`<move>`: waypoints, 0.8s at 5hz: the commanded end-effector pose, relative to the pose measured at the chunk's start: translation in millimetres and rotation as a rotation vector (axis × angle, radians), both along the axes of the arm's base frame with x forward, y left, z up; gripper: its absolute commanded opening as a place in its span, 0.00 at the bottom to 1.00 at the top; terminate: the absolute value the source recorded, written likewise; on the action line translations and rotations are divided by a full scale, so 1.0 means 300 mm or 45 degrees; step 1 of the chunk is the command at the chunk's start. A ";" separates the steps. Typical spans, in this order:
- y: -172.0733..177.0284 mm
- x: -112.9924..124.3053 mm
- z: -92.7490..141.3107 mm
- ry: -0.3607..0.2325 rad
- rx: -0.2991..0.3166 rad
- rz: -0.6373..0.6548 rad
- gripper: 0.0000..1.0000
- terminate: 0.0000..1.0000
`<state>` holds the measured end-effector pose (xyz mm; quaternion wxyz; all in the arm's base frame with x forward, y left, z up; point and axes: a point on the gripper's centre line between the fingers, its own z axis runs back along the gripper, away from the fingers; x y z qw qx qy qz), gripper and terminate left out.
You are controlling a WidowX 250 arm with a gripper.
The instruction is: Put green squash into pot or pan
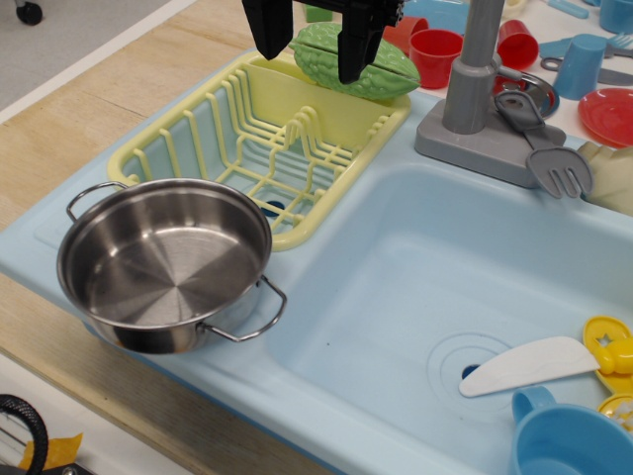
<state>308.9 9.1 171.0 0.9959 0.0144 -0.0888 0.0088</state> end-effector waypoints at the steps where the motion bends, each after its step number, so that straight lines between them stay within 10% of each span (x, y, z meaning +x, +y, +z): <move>1: 0.000 0.000 0.000 0.000 0.000 0.000 1.00 0.00; 4: -0.012 0.036 0.085 -0.185 0.329 -0.730 1.00 0.00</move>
